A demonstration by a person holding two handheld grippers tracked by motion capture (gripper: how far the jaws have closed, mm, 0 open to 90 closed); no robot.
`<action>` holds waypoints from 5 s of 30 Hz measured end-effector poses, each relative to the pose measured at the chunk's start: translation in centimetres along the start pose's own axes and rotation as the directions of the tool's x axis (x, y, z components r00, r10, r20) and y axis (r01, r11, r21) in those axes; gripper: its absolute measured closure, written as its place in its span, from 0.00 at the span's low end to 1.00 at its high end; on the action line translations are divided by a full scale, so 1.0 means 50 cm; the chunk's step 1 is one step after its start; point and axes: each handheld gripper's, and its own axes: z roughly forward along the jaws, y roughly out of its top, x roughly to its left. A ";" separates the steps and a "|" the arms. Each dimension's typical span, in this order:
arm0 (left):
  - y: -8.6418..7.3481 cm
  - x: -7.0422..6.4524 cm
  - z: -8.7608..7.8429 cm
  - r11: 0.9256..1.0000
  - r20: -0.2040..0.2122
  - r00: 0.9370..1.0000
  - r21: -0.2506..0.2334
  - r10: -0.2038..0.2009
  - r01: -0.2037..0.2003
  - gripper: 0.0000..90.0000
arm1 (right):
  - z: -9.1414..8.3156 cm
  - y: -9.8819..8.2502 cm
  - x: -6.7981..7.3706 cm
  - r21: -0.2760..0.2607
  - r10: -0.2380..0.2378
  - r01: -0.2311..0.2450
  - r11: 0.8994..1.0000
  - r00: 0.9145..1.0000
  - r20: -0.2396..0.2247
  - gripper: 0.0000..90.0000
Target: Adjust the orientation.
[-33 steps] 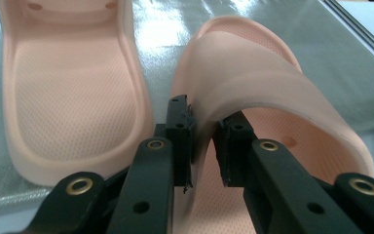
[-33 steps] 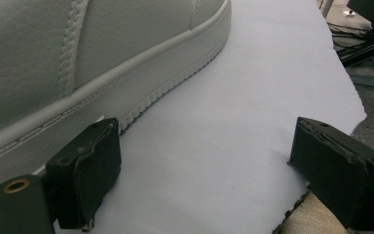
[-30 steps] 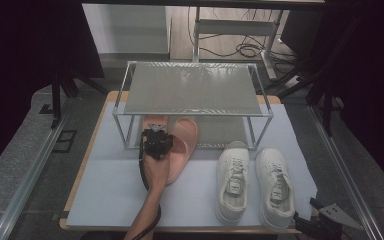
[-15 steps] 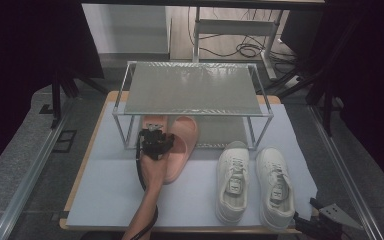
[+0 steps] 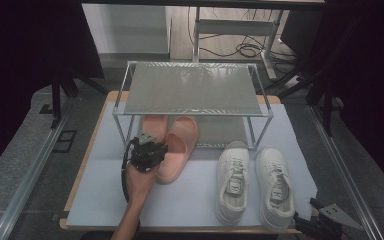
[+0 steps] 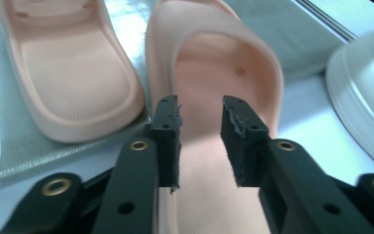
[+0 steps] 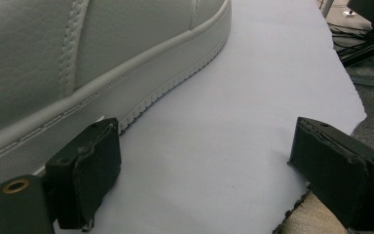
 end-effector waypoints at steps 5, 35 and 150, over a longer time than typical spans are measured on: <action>-0.021 0.001 -0.026 1.000 0.045 0.999 0.014 0.019 -0.020 0.89 | 0.000 0.000 0.000 0.000 0.000 0.000 1.000 1.000 0.000 0.13; -0.159 -0.011 -0.057 0.982 0.065 0.992 0.144 0.112 -0.120 0.99 | 0.000 -0.001 0.000 -0.005 0.001 -0.001 1.000 1.000 0.002 0.13; 0.004 -0.042 0.068 0.980 0.014 0.986 0.107 0.168 -0.169 0.61 | 0.000 -0.001 0.000 -0.003 0.000 0.000 1.000 1.000 0.000 0.13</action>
